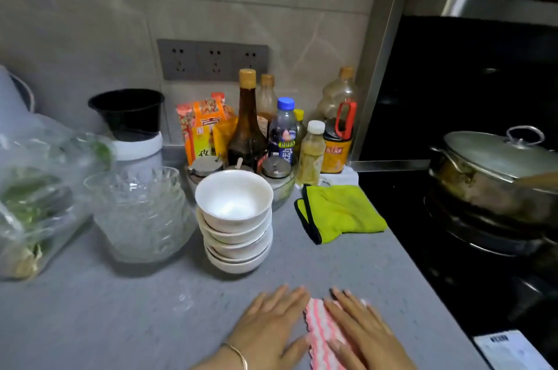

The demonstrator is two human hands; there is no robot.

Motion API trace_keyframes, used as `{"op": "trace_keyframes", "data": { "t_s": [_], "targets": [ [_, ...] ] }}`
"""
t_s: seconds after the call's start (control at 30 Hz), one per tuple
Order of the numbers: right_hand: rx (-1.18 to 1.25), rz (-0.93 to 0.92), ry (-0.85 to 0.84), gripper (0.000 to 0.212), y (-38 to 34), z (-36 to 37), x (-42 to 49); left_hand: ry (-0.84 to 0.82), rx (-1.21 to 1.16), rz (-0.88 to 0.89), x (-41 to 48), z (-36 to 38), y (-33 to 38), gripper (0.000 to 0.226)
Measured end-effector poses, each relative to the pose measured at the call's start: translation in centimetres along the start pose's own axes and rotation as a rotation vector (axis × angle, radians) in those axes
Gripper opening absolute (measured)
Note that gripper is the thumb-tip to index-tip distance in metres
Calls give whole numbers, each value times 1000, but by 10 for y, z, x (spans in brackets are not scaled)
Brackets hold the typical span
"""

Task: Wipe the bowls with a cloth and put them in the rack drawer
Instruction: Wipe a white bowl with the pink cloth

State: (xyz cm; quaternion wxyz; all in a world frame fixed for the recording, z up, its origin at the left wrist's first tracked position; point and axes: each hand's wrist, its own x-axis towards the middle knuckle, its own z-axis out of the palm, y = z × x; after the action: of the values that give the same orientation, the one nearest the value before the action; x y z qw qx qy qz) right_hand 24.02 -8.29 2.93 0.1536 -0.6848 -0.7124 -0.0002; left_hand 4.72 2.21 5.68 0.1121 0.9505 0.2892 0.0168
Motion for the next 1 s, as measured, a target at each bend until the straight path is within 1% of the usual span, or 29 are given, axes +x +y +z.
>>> {"op": "trace_keyframes", "data": {
  "t_s": [0.03,0.07,0.13,0.17,0.2,0.23,0.27,0.3,0.33,0.37,0.4,0.43,0.47,0.53,0.57,0.63,0.7,0.73,0.8,0.9,0.93,1.0],
  "targets": [
    [-11,3,33,52,-1,9,-6,-87,-38,24,-1,-5,4,97],
    [19,22,-3,52,-2,9,-9,-78,15,91,3,1,4,90],
    [9,59,17,53,-5,3,-11,-46,-61,56,8,-2,4,66],
    [7,56,48,57,-5,1,-11,-34,-68,52,8,3,5,63],
    [33,50,56,65,-6,0,-12,-17,-88,42,11,8,4,62],
    [35,60,8,76,-7,0,-14,-9,-107,36,10,5,7,63],
    [25,60,-45,86,-8,-2,-16,43,-130,33,11,5,8,65],
    [18,49,-55,93,-8,-3,-17,85,-150,4,14,3,9,63],
    [28,49,-51,95,-11,-7,-17,135,-152,-27,20,4,10,55],
    [39,40,-35,88,-13,-9,-17,148,-140,-68,24,3,13,44],
    [42,50,-45,75,-17,-12,-17,165,-126,-105,30,4,14,35],
    [50,63,-55,61,-19,-15,-17,164,-123,-143,34,3,17,29],
    [62,81,-59,54,-20,-17,-18,182,-145,-165,37,3,18,24],
    [104,99,-35,50,-22,-20,-19,224,-252,-202,36,0,24,10],
    [140,107,-17,51,-22,-21,-19,246,-320,-205,32,-2,28,9],
    [245,154,0,58,-23,-26,-22,310,-484,-173,24,-5,39,23],
    [364,189,4,64,-23,-37,-26,372,-655,-97,12,-11,53,29],
    [391,183,22,63,-23,-45,-28,396,-712,-48,6,-14,58,30],
    [399,154,68,54,-24,-61,-30,427,-743,58,-6,-22,68,30],
    [467,84,86,30,-33,-92,-37,440,-782,203,-28,-42,84,30],
    [530,71,61,27,-38,-103,-41,461,-818,236,-36,-49,89,29],
    [694,67,-7,29,-52,-123,-52,516,-938,244,-51,-62,100,26]
  ]
}}
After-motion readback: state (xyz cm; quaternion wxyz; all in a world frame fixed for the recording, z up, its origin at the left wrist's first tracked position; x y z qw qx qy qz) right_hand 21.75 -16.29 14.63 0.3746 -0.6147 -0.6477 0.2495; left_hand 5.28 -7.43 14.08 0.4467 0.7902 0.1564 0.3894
